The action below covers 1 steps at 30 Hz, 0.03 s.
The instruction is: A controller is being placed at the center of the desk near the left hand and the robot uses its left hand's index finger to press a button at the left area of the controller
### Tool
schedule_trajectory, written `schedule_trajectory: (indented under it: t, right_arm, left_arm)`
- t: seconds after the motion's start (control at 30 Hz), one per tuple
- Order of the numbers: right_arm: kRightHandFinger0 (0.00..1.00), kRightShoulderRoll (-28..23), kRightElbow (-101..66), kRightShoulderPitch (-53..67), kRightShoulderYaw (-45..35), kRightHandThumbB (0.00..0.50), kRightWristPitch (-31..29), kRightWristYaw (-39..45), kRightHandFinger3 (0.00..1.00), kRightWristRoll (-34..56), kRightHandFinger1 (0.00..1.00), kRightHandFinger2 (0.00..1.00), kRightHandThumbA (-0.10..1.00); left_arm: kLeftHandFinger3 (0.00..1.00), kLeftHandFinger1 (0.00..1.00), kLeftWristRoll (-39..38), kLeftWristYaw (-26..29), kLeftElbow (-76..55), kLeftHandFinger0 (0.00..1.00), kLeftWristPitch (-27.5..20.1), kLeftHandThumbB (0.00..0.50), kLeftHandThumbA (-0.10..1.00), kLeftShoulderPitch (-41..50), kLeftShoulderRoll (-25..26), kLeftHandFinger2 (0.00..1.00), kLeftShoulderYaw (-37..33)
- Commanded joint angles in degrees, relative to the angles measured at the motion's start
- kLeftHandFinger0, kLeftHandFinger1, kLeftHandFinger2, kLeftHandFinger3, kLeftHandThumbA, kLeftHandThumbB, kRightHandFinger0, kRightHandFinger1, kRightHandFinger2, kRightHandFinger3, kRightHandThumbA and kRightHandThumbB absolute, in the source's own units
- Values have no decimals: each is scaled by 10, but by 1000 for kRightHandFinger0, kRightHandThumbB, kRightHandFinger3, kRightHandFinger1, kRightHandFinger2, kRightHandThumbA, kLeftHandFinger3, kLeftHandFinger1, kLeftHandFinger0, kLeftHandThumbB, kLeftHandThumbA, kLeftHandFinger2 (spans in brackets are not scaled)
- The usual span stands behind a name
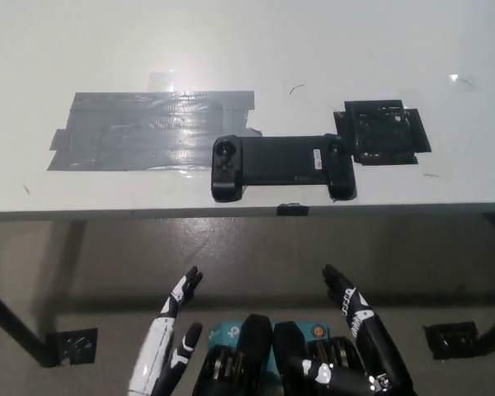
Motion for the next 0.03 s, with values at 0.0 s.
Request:
schedule_trajectory:
  t: [0.0]
  right_arm:
    - [1000,4,-23,0,-4,259,-31,-4,1000,1,1000,1000,1000]
  left_arm:
    - [1000,1000,9,50,-12,1000,-30,253,1000,-2,10,1000,-19]
